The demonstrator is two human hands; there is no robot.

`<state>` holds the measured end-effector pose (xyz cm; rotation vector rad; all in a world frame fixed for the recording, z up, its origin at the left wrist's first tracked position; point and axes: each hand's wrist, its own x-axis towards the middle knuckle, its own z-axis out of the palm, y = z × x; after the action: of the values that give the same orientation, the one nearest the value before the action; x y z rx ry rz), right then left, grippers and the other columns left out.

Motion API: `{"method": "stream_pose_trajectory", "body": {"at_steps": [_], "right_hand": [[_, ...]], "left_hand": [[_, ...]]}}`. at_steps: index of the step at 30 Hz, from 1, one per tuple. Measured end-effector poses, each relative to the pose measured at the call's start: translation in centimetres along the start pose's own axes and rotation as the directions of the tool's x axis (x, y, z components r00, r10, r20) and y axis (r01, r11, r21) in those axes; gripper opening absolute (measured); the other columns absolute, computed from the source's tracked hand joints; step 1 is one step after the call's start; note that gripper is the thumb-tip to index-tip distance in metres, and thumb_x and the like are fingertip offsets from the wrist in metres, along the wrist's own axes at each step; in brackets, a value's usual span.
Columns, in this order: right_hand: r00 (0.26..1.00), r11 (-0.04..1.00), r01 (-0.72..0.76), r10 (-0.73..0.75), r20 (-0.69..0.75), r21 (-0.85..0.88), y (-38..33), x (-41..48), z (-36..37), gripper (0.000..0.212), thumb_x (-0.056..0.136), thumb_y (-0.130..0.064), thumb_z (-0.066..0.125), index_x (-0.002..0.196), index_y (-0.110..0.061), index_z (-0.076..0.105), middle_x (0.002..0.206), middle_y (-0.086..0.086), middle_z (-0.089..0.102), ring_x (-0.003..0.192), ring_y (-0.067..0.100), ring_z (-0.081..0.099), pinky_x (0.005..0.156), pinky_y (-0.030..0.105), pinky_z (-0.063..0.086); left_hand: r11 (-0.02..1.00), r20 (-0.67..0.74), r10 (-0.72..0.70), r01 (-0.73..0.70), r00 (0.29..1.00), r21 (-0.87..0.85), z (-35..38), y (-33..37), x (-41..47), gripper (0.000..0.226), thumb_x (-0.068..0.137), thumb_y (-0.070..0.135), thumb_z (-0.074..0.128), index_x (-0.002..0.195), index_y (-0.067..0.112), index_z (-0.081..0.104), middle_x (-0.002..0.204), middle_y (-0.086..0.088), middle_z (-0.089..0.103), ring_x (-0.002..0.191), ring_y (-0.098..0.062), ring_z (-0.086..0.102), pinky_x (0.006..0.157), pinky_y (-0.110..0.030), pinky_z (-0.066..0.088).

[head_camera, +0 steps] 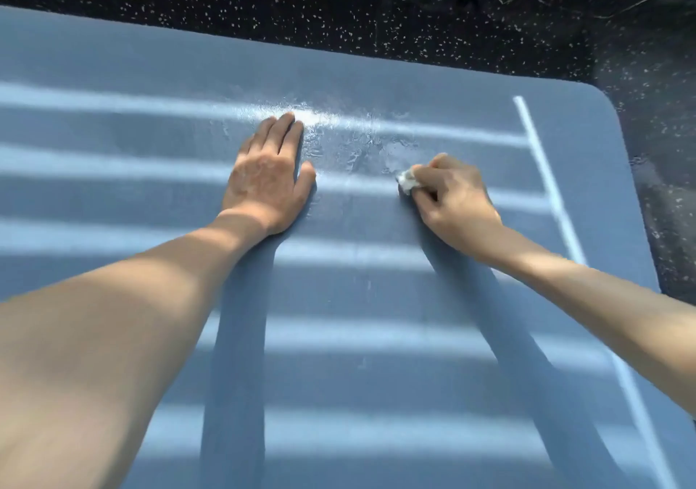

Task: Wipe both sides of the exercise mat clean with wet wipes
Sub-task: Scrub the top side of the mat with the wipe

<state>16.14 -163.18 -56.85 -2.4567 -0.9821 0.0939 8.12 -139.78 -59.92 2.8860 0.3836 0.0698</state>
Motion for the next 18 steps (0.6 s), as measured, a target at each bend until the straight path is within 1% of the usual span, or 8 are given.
{"method": "stream_pose_trajectory", "body": {"at_steps": [2,4,6,9,11,13,16,18], "right_hand": [[0.997,0.999,-0.047,0.046,-0.055,-0.025,-0.4,-1.6,1.1,0.026,0.085,-0.02,0.044,0.08,-0.008,0.067,0.078,0.01,0.053,0.07,0.032,0.055,0.062,0.031,0.04],[0.993,0.995,0.094,-0.093,0.069,-0.019,-3.1,-5.9,2.2,0.027,0.085,-0.02,0.041,0.08,-0.005,0.063,0.077,0.01,0.052,0.069,0.031,0.052,0.059,0.033,0.04],[0.959,0.98,0.196,-0.198,0.203,0.031,-4.2,-8.6,2.0,0.03,0.082,-0.017,0.038,0.082,-0.003,0.063,0.076,0.01,0.052,0.067,0.031,0.051,0.058,0.037,0.04],[0.996,0.999,0.027,-0.025,0.081,-0.026,-3.0,-6.5,1.2,0.031,0.084,-0.022,0.039,0.083,-0.007,0.066,0.074,0.009,0.05,0.07,0.033,0.054,0.059,0.036,0.043],[0.998,0.998,-0.063,0.063,-0.003,-0.027,-3.5,-7.0,1.7,0.032,0.086,-0.025,0.039,0.079,-0.007,0.064,0.074,0.008,0.047,0.07,0.034,0.054,0.06,0.036,0.04],[0.998,1.0,-0.004,0.004,0.056,-0.006,-5.7,-9.9,2.7,0.027,0.089,-0.024,0.042,0.078,-0.008,0.061,0.076,0.008,0.05,0.069,0.032,0.054,0.059,0.035,0.04],[0.955,0.987,0.149,-0.159,0.251,0.061,-7.6,-13.1,2.0,0.012,0.087,-0.014,0.053,0.076,-0.011,0.057,0.074,0.007,0.049,0.068,0.03,0.051,0.06,0.033,0.033],[0.981,0.999,0.052,-0.051,0.189,-0.003,-7.0,-11.4,1.4,0.018,0.086,-0.019,0.049,0.073,-0.012,0.06,0.075,0.009,0.052,0.07,0.032,0.056,0.061,0.032,0.039]], "left_hand": [[0.998,0.037,-0.007,0.005,0.999,0.056,0.1,0.1,0.1,0.06,0.103,0.032,0.031,0.156,0.008,0.017,0.165,-0.007,0.012,0.152,-0.024,0.009,0.12,-0.038,0.009],[0.994,0.084,-0.02,0.011,0.996,0.111,0.3,0.3,-0.1,0.059,0.105,0.031,0.026,0.157,0.007,0.011,0.166,-0.008,0.006,0.152,-0.025,0.005,0.12,-0.039,0.009],[0.991,0.104,0.002,-0.016,0.995,0.134,0.5,0.7,-1.4,0.06,0.103,0.031,0.023,0.154,0.001,0.017,0.163,-0.015,0.015,0.148,-0.035,0.016,0.116,-0.044,0.018],[0.993,0.07,0.06,-0.066,0.996,0.099,1.2,1.8,-6.0,0.064,0.096,0.035,0.024,0.147,-0.002,0.037,0.154,-0.019,0.036,0.139,-0.043,0.036,0.11,-0.048,0.03],[0.988,0.062,0.105,-0.112,0.992,0.104,1.5,2.4,-9.7,0.064,0.096,0.036,0.026,0.146,-0.001,0.041,0.153,-0.02,0.039,0.138,-0.043,0.04,0.108,-0.048,0.033],[0.974,0.03,0.187,-0.189,0.982,0.128,1.7,2.9,-12.8,0.058,0.099,0.033,0.032,0.145,-0.002,0.042,0.152,-0.021,0.039,0.137,-0.042,0.041,0.11,-0.048,0.034],[0.978,0.007,0.165,-0.164,0.986,0.131,1.6,3.4,-14.6,0.054,0.098,0.03,0.037,0.142,-0.001,0.047,0.149,-0.019,0.045,0.135,-0.039,0.044,0.109,-0.047,0.038],[0.981,0.021,0.14,-0.141,0.99,0.135,1.6,3.7,-15.1,0.055,0.096,0.03,0.039,0.141,0.0,0.049,0.148,-0.018,0.047,0.134,-0.039,0.046,0.108,-0.046,0.036]]}}
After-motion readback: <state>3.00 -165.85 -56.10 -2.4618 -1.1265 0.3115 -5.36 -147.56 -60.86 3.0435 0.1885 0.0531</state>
